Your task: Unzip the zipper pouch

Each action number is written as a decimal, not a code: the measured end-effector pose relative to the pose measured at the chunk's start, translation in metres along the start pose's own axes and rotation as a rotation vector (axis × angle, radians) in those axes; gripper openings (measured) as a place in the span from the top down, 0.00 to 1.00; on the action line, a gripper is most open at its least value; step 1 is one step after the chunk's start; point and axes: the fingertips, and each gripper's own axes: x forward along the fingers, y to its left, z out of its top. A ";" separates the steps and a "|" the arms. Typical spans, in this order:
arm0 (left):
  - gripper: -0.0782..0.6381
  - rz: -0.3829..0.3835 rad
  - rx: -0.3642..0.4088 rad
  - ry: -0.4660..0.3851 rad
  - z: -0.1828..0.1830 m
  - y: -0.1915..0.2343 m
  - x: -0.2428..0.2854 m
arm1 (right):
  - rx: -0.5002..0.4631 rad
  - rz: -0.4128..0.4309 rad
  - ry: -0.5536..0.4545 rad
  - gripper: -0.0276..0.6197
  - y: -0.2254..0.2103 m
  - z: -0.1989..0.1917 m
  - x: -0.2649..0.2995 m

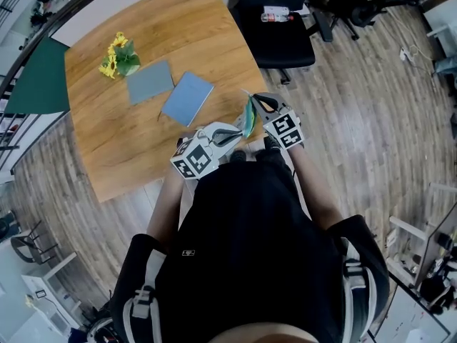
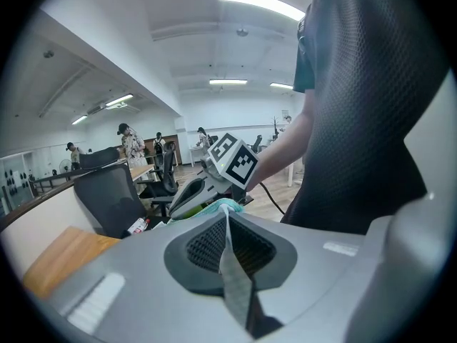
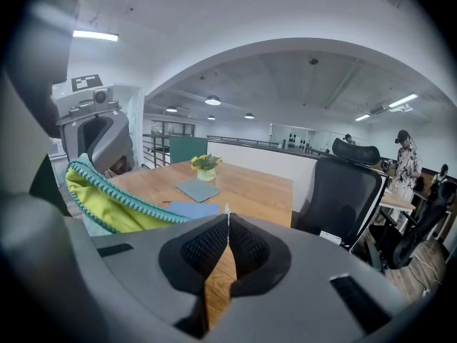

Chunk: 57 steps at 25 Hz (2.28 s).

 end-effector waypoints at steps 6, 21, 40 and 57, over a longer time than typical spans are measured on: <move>0.88 0.010 -0.016 -0.003 0.000 0.001 -0.001 | -0.016 -0.003 0.015 0.94 -0.006 -0.001 -0.003; 0.88 0.128 -0.122 -0.006 0.000 0.018 0.001 | -0.019 -0.024 0.028 0.91 -0.035 -0.017 0.002; 0.88 0.338 -0.218 0.050 0.003 0.063 0.028 | -0.073 0.133 -0.010 0.95 -0.070 -0.022 0.006; 0.87 0.480 -0.261 0.084 0.006 0.096 0.041 | -0.099 0.276 -0.031 0.95 -0.072 -0.029 0.008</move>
